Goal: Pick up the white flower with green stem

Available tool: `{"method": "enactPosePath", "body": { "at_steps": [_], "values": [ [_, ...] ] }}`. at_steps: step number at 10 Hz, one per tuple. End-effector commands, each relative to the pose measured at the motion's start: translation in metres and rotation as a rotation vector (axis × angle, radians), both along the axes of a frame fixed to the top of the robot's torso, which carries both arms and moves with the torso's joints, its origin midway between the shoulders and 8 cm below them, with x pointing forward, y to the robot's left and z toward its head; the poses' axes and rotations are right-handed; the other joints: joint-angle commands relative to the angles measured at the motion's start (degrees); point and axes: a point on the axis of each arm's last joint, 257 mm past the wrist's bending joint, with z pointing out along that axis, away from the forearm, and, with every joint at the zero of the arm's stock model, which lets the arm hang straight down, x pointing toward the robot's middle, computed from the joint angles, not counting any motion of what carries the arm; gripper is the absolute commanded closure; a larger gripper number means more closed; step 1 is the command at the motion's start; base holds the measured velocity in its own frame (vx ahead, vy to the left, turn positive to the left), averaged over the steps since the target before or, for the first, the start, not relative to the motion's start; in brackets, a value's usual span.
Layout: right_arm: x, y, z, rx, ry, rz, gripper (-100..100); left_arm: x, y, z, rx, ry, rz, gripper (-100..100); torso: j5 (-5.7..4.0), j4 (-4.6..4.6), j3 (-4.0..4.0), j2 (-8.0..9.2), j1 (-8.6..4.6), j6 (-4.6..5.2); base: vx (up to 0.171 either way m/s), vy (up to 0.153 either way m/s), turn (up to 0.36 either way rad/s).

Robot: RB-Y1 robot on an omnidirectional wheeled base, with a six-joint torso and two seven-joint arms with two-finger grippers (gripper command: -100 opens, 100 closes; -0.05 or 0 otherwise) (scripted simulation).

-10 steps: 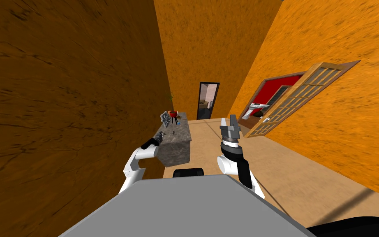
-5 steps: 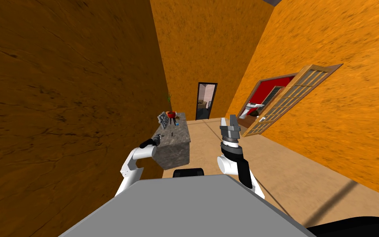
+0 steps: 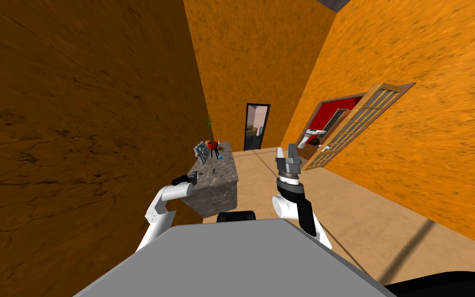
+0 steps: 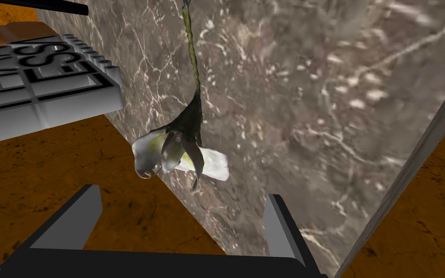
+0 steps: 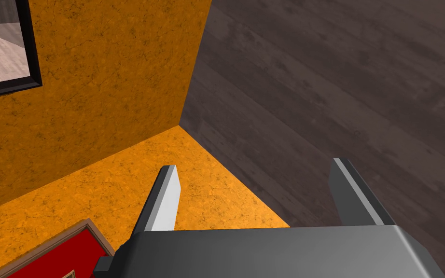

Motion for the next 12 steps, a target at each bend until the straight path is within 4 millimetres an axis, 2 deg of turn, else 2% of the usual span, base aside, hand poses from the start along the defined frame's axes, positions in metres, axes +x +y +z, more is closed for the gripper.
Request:
{"method": "enactPosePath", "body": {
  "at_steps": [1,2,3,4,7,8,12],
  "values": [
    [0.000,0.000,0.000,0.000,0.000,0.000,0,-0.004,0.008,-0.002,0.005,0.029,0.011,-100,0.00,0.00,0.00,0.00,0.00,0.00,0.105,0.032,-0.090],
    [0.000,0.000,0.000,0.000,0.000,0.000,0,-0.002,0.004,-0.001,0.003,0.015,0.006,-100,0.01,-0.01,-0.03,-0.06,0.06,0.01,0.049,0.021,-0.022],
    [0.000,0.000,0.000,0.000,0.000,0.000,0,-0.003,0.005,-0.001,0.003,0.020,0.007,0,0.01,0.01,0.04,0.09,0.02,-0.01,0.009,0.003,0.004],
    [0.000,0.000,0.000,0.000,0.000,0.000,0,0.001,0.006,-0.008,0.003,0.017,0.006,-100,-0.01,0.04,0.13,0.23,-0.04,-0.01,0.029,0.009,0.004],
    [0.000,0.000,0.000,0.000,0.000,0.000,0,0.003,0.006,-0.012,0.003,0.018,0.006,-100,0.00,0.04,0.13,0.24,-0.03,-0.01,0.021,0.009,0.004],
    [0.000,0.000,0.000,0.000,0.000,0.000,0,0.003,0.006,-0.012,0.003,0.016,0.005,100,-0.01,0.06,0.17,0.31,-0.07,-0.01,0.000,0.000,0.000],
    [0.000,0.000,0.000,0.000,0.000,0.000,0,0.004,0.006,-0.011,0.004,0.014,0.005,100,-0.01,0.05,0.17,0.33,-0.07,-0.01,0.000,0.000,0.000]
  ]
}}
